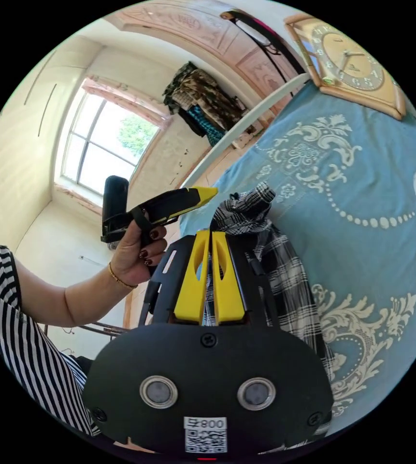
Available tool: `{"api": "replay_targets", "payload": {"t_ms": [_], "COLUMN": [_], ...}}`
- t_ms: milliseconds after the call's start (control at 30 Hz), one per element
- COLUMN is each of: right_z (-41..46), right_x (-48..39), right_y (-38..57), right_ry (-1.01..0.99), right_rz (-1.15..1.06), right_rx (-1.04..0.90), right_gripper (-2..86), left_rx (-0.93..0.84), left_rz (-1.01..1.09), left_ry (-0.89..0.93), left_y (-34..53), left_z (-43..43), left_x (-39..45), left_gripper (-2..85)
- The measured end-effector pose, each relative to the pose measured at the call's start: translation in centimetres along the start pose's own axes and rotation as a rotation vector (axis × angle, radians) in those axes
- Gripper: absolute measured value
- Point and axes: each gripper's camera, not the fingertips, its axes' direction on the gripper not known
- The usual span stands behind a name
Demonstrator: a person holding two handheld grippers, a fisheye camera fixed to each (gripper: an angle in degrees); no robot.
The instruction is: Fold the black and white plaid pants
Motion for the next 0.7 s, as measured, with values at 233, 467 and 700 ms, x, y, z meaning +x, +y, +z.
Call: {"api": "replay_targets", "payload": {"t_ms": [233,467,700], "right_z": [5.3,7.0,7.9], "right_x": [1.1,2.9,3.9], "right_y": [1.1,1.4,1.2], "right_ry": [-0.001,0.003,0.019], "right_rz": [-0.027,-0.024,-0.039], "right_rx": [-0.117,-0.144,-0.159], "right_gripper": [0.3,0.4,0.5], "left_rx": [-0.134,-0.137,-0.212], "left_rz": [0.032,0.053,0.063], "left_ry": [0.011,0.116,0.062], "left_y": [1.8,2.1,2.2], "left_z": [-1.6,-2.7,-3.7], "left_x": [-3.4,-4.8,-6.4], "left_gripper": [10.8,14.0,6.3]}}
